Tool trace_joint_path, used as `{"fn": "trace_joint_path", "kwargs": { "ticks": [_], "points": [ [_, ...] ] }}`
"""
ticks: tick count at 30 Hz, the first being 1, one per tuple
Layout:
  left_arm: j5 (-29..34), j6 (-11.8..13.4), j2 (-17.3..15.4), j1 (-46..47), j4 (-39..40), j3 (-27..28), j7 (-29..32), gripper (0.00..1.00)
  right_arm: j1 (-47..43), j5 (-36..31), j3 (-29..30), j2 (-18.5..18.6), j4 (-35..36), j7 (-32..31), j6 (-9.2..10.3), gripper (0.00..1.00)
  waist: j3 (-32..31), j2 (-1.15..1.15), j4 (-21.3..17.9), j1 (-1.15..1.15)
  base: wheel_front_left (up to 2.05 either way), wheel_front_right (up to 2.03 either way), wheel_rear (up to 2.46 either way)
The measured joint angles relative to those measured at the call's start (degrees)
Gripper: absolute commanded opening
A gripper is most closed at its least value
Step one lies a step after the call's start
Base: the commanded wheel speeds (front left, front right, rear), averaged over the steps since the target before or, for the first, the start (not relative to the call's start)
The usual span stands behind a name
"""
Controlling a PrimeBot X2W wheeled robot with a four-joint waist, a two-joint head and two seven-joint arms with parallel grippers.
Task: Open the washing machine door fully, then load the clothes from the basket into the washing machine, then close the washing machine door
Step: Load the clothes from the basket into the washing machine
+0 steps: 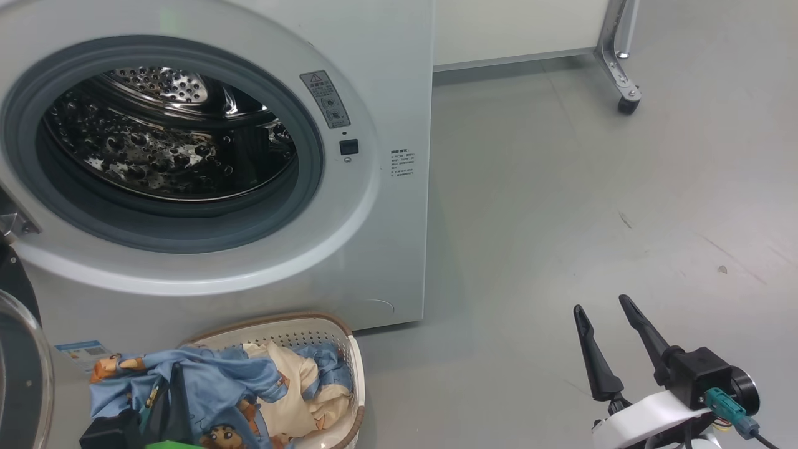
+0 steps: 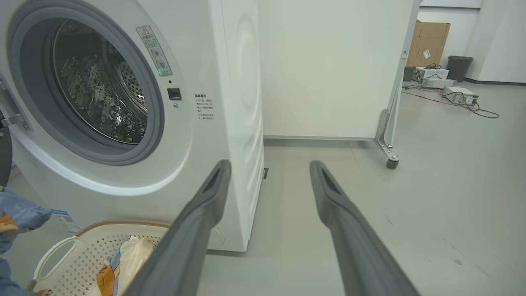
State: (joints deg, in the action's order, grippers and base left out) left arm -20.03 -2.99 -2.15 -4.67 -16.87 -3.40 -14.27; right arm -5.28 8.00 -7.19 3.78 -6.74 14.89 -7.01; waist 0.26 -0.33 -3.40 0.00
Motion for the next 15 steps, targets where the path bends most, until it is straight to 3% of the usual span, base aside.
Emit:
{"fn": "trace_joint_path", "kwargs": {
  "ticks": [15],
  "points": [
    [0.65,2.22,-0.11,4.30,5.50,0.10,0.00,0.00,0.52,0.04,-1.07,-0.26,2.47,0.00,0.00,1.00,5.79,0.00,-2.76,0.00,0.00,0.00,0.00]
  ]
}}
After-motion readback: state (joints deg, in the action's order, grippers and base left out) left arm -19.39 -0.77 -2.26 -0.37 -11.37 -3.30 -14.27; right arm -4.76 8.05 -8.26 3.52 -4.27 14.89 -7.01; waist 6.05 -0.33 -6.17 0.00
